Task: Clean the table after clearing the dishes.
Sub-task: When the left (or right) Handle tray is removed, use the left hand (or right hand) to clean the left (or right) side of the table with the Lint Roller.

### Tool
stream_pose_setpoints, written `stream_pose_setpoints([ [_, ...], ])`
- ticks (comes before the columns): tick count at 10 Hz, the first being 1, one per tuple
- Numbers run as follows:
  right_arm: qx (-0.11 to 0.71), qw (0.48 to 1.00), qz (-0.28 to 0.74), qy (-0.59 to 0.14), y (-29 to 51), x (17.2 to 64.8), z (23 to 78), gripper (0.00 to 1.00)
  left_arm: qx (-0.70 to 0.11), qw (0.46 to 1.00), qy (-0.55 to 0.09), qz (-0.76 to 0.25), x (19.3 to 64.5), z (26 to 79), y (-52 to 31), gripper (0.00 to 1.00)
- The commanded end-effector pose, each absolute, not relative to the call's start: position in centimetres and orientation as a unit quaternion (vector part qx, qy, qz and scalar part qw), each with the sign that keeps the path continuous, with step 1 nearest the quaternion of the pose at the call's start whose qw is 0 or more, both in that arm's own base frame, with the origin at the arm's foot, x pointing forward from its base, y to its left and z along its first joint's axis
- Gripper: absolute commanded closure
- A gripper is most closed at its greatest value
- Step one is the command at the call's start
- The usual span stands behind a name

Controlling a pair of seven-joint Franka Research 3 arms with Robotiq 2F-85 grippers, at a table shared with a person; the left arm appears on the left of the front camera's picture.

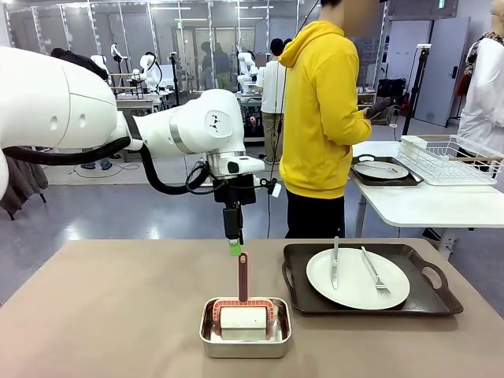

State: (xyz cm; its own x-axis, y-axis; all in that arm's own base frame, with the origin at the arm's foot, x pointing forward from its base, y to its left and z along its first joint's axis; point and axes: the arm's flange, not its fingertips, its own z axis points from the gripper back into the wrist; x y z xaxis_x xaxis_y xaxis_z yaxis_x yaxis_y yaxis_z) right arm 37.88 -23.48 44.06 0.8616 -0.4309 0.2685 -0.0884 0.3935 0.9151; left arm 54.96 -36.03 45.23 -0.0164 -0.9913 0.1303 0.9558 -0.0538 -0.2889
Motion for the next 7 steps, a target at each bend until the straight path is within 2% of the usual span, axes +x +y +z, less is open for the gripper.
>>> stream_pose_setpoints([
  [1,0.541,0.799,-0.106,-0.243,-23.4,37.7,44.3,0.0,-0.14,0.687,0.077,-0.709,54.5,44.9,-37.2,0.0],
  [4,0.541,0.799,-0.106,-0.243,-23.4,37.7,44.3,0.0,-0.12,0.707,0.09,-0.691,53.2,43.8,-37.8,0.0],
  [7,0.541,0.799,-0.106,-0.243,-23.4,37.7,44.3,0.0,-0.134,0.702,0.1,-0.692,52.5,42.6,-37.5,0.0],
])
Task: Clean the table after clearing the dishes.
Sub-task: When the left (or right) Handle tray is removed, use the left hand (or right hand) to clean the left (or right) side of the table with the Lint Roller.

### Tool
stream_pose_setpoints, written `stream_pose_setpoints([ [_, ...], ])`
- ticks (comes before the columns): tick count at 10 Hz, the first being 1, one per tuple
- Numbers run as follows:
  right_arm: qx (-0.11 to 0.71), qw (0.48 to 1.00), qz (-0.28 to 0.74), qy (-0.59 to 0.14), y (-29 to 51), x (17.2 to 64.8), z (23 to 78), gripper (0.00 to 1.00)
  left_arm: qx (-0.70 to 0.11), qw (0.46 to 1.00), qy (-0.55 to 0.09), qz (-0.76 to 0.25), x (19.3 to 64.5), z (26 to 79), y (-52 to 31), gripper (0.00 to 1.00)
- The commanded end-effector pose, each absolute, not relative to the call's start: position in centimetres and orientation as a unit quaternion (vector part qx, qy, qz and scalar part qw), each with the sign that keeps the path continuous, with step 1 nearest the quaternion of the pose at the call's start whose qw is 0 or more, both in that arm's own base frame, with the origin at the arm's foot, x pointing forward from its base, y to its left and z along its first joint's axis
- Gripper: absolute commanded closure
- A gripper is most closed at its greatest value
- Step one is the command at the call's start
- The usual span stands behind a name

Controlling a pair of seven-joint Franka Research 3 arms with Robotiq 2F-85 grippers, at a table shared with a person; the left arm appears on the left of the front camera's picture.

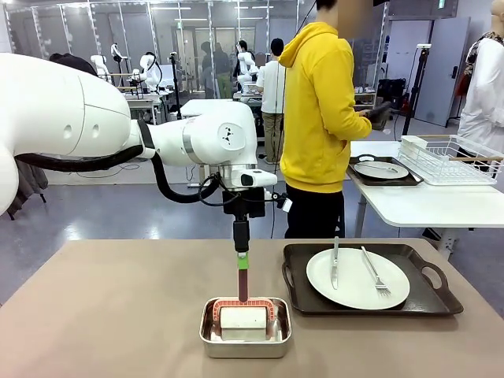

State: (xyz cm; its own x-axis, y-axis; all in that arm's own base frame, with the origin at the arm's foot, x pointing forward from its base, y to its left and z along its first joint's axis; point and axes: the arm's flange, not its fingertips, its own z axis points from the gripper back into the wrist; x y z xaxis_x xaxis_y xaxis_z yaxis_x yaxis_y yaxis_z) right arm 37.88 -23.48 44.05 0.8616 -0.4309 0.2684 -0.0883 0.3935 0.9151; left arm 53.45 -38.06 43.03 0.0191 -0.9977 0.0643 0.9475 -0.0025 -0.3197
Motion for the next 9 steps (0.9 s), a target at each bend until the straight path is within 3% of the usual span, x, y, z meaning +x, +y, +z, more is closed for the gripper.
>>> stream_pose_setpoints([
  [1,0.541,0.799,-0.106,-0.243,-23.4,37.7,44.3,0.0,-0.139,0.701,0.101,-0.693,52.2,42.3,-37.4,0.0],
  [8,0.541,0.799,-0.106,-0.243,-23.4,37.7,44.3,0.0,-0.137,0.69,0.11,-0.702,51.0,40.9,-37.8,0.0],
  [9,0.541,0.799,-0.106,-0.243,-23.4,37.7,44.3,0.0,-0.138,0.689,0.115,-0.702,51.0,40.9,-37.8,0.04],
])
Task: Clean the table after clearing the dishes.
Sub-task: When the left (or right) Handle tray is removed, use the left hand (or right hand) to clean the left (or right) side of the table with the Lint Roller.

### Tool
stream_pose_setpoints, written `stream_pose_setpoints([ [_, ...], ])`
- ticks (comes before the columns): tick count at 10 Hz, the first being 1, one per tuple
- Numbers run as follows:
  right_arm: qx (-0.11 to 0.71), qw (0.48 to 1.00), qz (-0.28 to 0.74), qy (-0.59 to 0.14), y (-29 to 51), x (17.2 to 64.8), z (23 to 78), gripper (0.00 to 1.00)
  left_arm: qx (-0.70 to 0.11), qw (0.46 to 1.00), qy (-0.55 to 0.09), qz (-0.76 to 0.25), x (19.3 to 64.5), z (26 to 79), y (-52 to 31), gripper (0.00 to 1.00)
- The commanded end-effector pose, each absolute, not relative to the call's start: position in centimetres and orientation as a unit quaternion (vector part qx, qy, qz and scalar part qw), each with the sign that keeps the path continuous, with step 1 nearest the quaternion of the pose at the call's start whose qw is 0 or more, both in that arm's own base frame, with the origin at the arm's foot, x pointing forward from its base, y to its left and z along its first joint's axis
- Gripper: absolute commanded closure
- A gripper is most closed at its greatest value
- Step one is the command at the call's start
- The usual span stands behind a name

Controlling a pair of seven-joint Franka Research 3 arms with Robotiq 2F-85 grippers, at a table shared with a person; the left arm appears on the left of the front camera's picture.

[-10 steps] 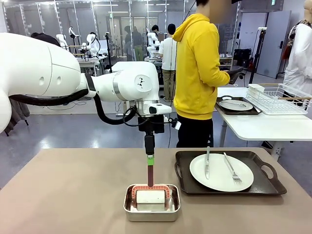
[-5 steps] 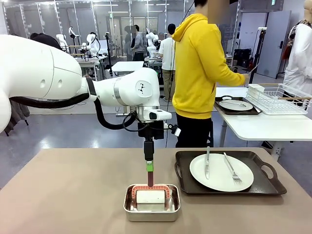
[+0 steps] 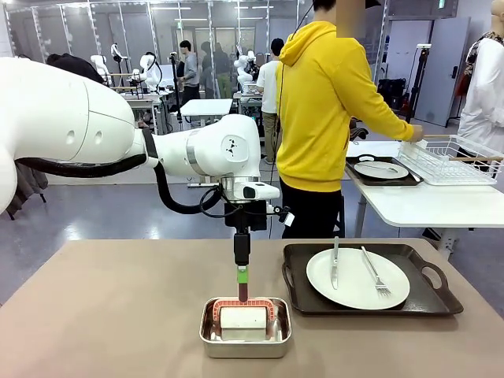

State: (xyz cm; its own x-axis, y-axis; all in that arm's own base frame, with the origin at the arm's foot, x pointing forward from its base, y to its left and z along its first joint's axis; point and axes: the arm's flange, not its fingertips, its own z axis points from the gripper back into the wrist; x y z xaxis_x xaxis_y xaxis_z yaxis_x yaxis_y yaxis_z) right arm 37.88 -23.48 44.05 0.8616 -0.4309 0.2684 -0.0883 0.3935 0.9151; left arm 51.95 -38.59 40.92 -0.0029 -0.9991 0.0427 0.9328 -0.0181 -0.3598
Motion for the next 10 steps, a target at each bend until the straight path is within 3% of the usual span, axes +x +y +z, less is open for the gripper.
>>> stream_pose_setpoints([
  [1,0.541,0.799,-0.106,-0.243,-23.45,37.73,44.27,0.0,-0.138,0.686,0.117,-0.704,51.1,40.93,-37.84,0.19],
  [2,0.541,0.799,-0.106,-0.243,-23.45,37.73,44.27,0.0,-0.14,0.686,0.118,-0.704,51.17,40.96,-37.87,0.23],
  [3,0.541,0.799,-0.106,-0.243,-23.45,37.73,44.27,0.0,-0.139,0.686,0.118,-0.704,51.23,41.05,-37.95,0.39],
  [4,0.541,0.799,-0.106,-0.243,-23.45,37.73,44.27,0.0,-0.14,0.686,0.119,-0.704,51.32,41.13,-38.02,0.43],
  [5,0.541,0.799,-0.106,-0.243,-23.45,37.73,44.27,0.0,-0.141,0.687,0.121,-0.703,51.38,41.14,-38.01,0.59],
  [6,0.541,0.799,-0.106,-0.243,-23.45,37.73,44.27,0.0,-0.141,0.688,0.119,-0.702,51.41,41.32,-37.91,0.63],
  [7,0.541,0.799,-0.106,-0.243,-23.45,37.73,44.27,0.0,-0.139,0.689,0.118,-0.702,51.43,41.39,-37.87,0.79],
  [8,0.541,0.799,-0.106,-0.243,-23.45,37.73,44.27,0.0,-0.139,0.689,0.119,-0.701,51.42,41.42,-37.87,0.83],
  [9,0.541,0.799,-0.106,-0.243,-23.45,37.73,44.27,0.0,-0.139,0.688,0.12,-0.702,51.43,41.36,-37.92,0.99],
  [10,0.541,0.799,-0.106,-0.243,-23.45,37.73,44.27,0.0,-0.14,0.688,0.12,-0.702,51.43,41.4,-37.93,1.0],
])
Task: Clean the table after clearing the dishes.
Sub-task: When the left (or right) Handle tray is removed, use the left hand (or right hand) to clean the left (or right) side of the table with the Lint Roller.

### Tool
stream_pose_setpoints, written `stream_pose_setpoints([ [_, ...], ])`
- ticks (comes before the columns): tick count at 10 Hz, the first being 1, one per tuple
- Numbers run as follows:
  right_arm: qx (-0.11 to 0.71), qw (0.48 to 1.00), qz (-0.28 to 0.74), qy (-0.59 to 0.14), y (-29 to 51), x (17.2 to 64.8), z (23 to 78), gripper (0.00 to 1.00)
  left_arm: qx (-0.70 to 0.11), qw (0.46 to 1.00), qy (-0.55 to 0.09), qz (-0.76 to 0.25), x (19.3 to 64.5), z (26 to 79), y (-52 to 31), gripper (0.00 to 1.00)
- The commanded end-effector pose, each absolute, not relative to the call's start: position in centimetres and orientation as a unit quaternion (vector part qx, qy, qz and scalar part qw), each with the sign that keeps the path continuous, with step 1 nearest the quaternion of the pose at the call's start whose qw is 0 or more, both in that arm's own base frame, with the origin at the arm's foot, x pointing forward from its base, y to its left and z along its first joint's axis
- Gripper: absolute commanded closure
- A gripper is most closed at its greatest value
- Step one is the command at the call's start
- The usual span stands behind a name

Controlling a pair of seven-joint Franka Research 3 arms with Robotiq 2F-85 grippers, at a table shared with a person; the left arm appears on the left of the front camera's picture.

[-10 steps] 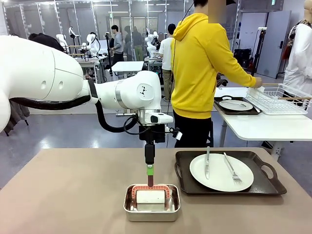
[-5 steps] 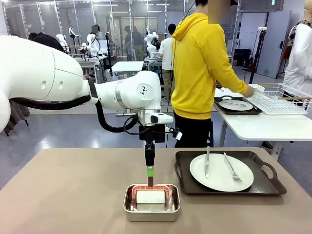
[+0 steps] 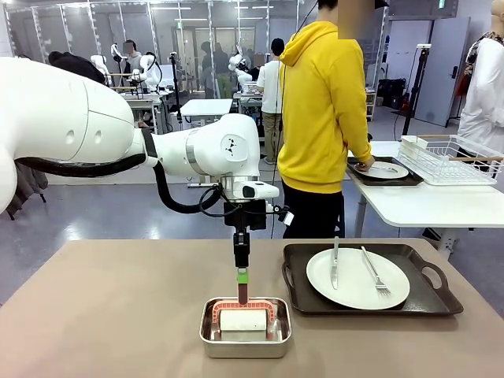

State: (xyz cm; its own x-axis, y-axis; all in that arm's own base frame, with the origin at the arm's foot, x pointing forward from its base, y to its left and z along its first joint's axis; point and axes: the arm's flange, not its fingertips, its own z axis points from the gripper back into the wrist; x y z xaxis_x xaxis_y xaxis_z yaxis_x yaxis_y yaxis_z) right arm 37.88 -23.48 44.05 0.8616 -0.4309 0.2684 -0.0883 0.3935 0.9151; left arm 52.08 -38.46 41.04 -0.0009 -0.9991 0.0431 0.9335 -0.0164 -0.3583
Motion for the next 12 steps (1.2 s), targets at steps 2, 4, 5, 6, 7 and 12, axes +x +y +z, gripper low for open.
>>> stream_pose_setpoints([
  [2,0.541,0.799,-0.106,-0.243,-23.4,37.7,44.3,0.0,-0.144,0.692,0.124,-0.696,51.2,41.7,-37.7,1.0],
  [4,0.541,0.799,-0.106,-0.243,-23.4,37.7,44.3,0.0,-0.15,0.708,0.117,-0.681,50.5,43.8,-37.5,0.91],
  [5,0.541,0.799,-0.106,-0.243,-23.4,37.7,44.3,0.0,-0.137,0.721,0.102,-0.671,49.8,45.8,-37.2,0.91],
  [6,0.541,0.799,-0.106,-0.243,-23.4,37.7,44.3,0.0,-0.121,0.75,0.087,-0.644,49.3,48.0,-36.4,0.91],
  [7,0.541,0.799,-0.106,-0.243,-23.4,37.7,44.3,0.0,-0.111,0.783,0.068,-0.608,49.0,49.8,-35.2,0.91],
  [12,0.541,0.799,-0.106,-0.243,-23.4,37.7,44.3,0.0,-0.077,0.945,-0.061,-0.311,48.4,54.8,-25.4,0.91],
])
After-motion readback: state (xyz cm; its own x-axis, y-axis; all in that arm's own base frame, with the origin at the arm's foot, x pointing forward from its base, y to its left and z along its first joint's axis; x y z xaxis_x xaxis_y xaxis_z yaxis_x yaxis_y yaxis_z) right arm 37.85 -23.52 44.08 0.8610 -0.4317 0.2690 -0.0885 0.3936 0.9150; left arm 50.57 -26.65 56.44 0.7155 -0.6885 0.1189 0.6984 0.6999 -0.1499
